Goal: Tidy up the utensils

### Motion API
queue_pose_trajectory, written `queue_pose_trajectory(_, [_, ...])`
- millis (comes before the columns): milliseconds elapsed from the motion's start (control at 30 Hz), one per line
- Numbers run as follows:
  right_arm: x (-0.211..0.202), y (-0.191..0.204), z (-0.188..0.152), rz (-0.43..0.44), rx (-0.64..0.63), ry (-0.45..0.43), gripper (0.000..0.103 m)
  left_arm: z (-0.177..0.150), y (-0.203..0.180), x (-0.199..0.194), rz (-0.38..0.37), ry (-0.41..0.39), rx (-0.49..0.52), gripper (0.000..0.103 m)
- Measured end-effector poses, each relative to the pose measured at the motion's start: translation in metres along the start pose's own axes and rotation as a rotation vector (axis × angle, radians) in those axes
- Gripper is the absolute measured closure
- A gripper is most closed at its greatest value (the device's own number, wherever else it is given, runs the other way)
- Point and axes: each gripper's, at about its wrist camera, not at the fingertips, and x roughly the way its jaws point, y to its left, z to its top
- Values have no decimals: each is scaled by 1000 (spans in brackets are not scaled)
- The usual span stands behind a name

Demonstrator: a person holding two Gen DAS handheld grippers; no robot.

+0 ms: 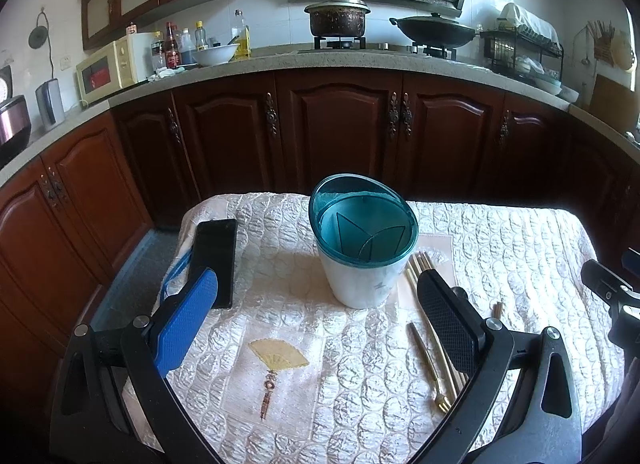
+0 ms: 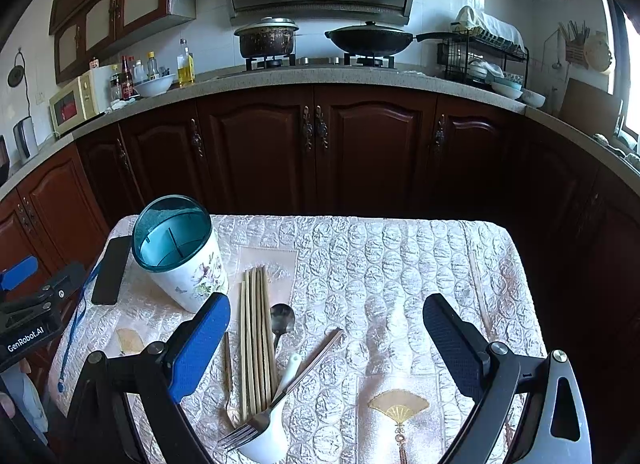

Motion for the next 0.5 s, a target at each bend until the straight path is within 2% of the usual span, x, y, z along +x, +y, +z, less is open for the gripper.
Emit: queue_pose_trajectory(500, [12,-1,-2,-3,-3,30,7,-2,-2,9,2,20,-2,2])
